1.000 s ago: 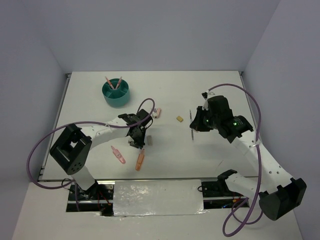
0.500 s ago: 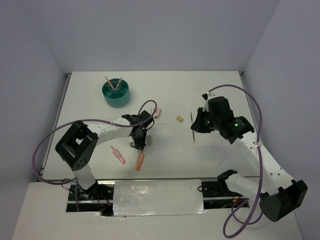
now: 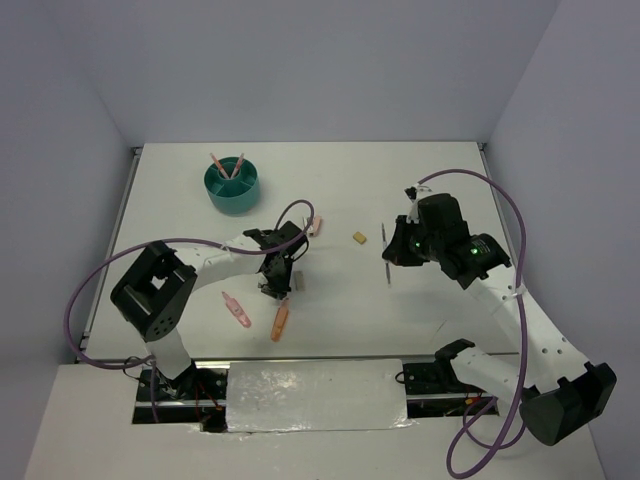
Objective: Sort the stationery into containers
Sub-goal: Close the pen.
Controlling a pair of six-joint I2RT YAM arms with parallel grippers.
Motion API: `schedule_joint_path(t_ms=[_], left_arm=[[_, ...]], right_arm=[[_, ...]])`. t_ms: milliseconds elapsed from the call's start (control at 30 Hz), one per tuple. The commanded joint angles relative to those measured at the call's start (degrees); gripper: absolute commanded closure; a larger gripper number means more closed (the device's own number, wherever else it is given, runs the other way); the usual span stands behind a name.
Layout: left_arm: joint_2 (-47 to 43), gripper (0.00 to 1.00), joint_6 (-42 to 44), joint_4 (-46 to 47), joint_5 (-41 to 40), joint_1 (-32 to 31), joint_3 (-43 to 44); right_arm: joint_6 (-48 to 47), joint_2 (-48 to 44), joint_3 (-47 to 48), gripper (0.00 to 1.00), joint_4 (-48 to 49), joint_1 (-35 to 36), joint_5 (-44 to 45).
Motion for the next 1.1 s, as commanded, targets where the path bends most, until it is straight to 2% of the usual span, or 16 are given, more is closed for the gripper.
schedule_joint_path(t_ms=[0, 167, 200, 267, 300, 367, 500, 567, 633, 733, 767, 833, 900, 1067], left_arm=[[-0.1, 0.72, -1.4, -1.3, -1.4, -0.4, -1.2], [-1.2, 0.81, -2.3, -2.1, -1.8, -0.3, -2.0], [-1.6, 0.87, -2.3, -2.2, -1.9, -0.4, -2.1], [-2.3, 0.92, -2.7, -2.9, -2.0, -0.3, -1.7], [-3.6, 0.97, -2.9, -3.4, -2.0, -0.3, -0.4], [-5.5, 1.00, -3.2, -5.5, -1.9, -0.3, 1.9], [-12.6, 1.00, -2.6, -8.3, -4.9, -0.2, 13.8], [-14.9, 1.00, -2.0, -4.9, -4.4, 1.1, 17.2], [-18.7, 1.00, -1.8, 0.7, -0.8, 2.6, 19.3], [-26.1, 1.00, -4.8, 20.3, 13.4, 7.0, 15.0], [-27.9, 1.00, -8.7, 32.1, 20.9, 9.1, 11.2], [-31.3, 1.00, -15.4, 43.3, 27.5, 11.1, 8.4], [-31.4, 1.00, -18.3, 51.1, 33.7, 11.7, 7.6], [-29.6, 1.00, -23.9, 59.6, 41.6, 12.1, 7.3]], right_arm=[[-0.3, -1.6, 2.6, 1.00, -0.4, 0.6, -0.5], [0.2, -2.1, 2.7, 1.00, -0.1, 0.6, -1.1], [0.4, -2.1, 2.7, 1.00, 0.2, 0.6, -1.5], [0.4, -2.2, 2.9, 1.00, 0.5, 0.5, -2.7], [-0.2, -2.4, 2.9, 1.00, 1.7, 0.6, -3.8], [-0.2, -3.5, 2.3, 1.00, 3.6, 0.5, -7.7], [2.2, -4.1, 0.7, 1.00, 8.5, 1.7, -10.7], [4.8, -4.3, -2.2, 1.00, 12.0, 4.3, -14.0], [7.1, -5.8, -5.5, 1.00, 19.3, 7.0, -15.7], [11.8, -6.8, -6.6, 1.00, 25.9, 11.3, -15.3], [12.7, -6.5, -5.9, 1.00, 26.3, 12.5, -14.1], [13.1, -5.8, -5.1, 1.00, 27.6, 13.1, -15.1], [14.2, -5.9, -4.9, 1.00, 30.7, 13.6, -17.1], [13.6, -4.4, -0.3, 1.00, 29.7, 14.3, -15.5]])
